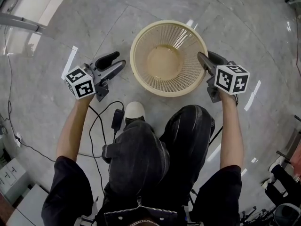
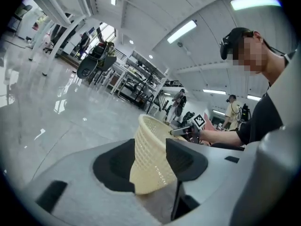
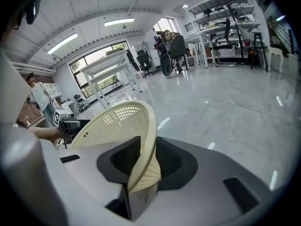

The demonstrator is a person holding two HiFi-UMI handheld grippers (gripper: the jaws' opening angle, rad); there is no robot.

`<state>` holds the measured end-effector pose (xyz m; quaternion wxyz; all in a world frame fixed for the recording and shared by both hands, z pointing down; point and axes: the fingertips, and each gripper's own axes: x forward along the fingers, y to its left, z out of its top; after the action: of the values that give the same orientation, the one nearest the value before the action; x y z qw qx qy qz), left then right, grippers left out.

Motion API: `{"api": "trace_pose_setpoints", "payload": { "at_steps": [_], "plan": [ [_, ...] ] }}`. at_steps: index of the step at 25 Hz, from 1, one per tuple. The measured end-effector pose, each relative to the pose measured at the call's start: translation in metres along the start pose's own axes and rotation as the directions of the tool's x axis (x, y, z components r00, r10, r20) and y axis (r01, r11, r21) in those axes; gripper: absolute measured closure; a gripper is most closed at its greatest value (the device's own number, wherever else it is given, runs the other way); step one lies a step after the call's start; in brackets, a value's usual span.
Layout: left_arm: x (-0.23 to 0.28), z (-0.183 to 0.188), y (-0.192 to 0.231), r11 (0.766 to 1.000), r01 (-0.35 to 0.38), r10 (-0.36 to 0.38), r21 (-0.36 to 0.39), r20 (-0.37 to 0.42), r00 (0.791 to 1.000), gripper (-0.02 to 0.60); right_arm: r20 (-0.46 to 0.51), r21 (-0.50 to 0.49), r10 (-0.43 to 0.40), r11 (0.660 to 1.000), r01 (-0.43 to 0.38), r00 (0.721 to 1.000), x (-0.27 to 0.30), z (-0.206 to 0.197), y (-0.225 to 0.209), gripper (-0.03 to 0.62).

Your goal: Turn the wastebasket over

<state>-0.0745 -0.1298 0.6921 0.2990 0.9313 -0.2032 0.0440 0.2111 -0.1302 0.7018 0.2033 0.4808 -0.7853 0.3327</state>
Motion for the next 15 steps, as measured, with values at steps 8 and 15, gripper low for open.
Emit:
{"api": "trace_pose_setpoints", "payload": {
  "at_steps": [8,15],
  "plan": [
    [0.034,-0.001,-0.016,0.999,0.003,-0.006,-0.046,-0.065,0.998,0.390,0.036,-0.014,-0.090,0.996,0.090,0.995,0.009,0.009,0.003,0.526],
    [0.051,0.008,0.003,0.993,-0.090,0.087,-0.081,-0.042,0.995,0.423,0.051,-0.010,-0.182,0.983,0.182,0.982,0.017,0.025,-0.010,0.530]
  ]
}}
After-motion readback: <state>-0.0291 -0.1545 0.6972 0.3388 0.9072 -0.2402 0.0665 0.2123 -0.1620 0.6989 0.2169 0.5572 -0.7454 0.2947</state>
